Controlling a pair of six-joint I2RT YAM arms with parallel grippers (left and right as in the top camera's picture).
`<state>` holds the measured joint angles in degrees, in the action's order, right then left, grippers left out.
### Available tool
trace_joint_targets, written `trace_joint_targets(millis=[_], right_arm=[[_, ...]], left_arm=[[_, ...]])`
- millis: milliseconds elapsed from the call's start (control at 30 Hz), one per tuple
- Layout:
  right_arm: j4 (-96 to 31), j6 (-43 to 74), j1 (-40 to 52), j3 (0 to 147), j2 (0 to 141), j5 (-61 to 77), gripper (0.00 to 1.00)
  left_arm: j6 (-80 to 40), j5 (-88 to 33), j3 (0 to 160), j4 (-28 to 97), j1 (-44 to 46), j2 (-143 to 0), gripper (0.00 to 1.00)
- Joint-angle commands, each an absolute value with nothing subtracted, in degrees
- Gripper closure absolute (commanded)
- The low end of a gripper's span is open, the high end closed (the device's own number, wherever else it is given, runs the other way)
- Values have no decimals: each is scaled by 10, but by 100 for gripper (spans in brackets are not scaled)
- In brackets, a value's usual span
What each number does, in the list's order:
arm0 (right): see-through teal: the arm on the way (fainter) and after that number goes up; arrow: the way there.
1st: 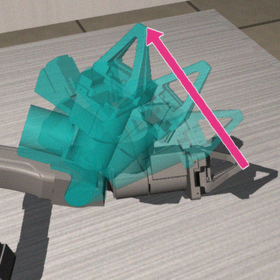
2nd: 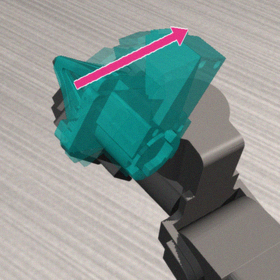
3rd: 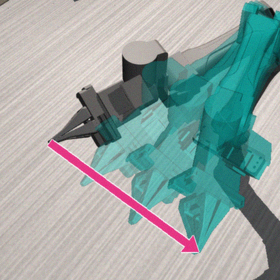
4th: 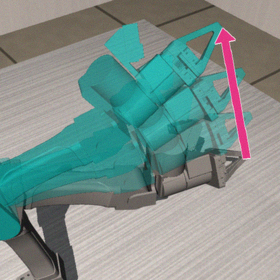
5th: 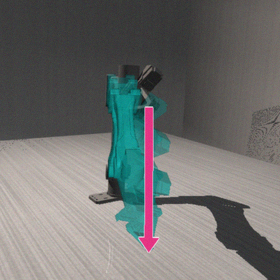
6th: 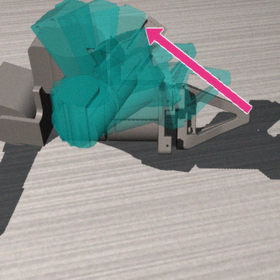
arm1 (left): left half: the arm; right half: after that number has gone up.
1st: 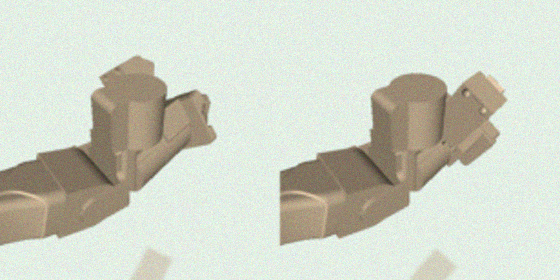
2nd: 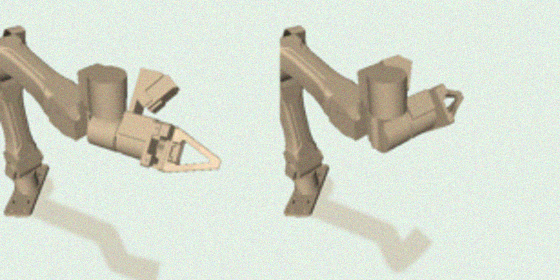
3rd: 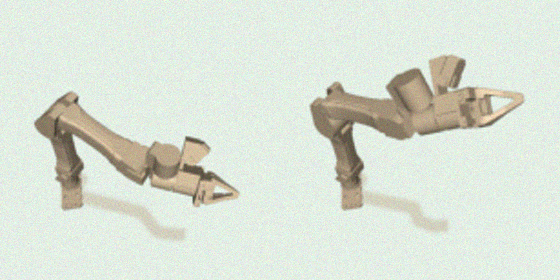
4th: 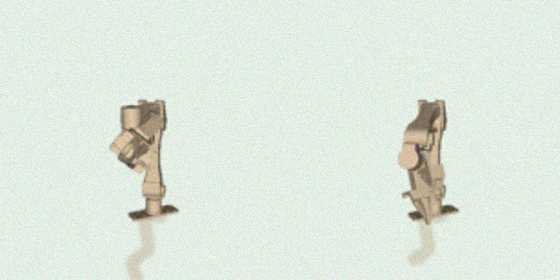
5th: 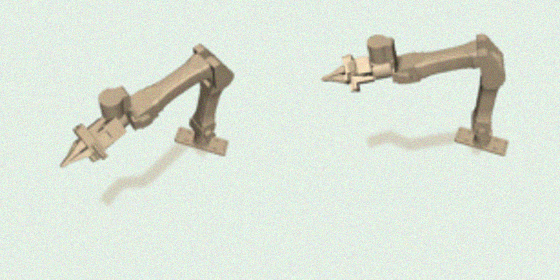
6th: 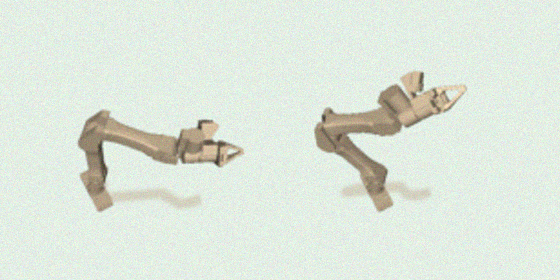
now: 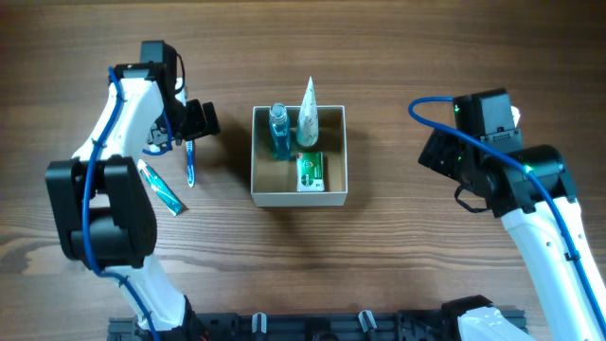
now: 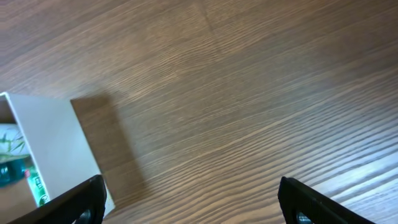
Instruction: Pack container
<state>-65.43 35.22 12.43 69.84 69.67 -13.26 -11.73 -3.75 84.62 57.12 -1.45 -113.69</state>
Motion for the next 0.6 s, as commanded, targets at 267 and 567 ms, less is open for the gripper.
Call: trace_joint_targets(millis=[267,567], right_arm=[[-607,229,7,689,794,90,9],[-613,132,-131,689,902,115,8]], left_arm=[[-124,-36,851,559,-11,-1163,1],[-125,-36,849,548,-10,-1175,1]])
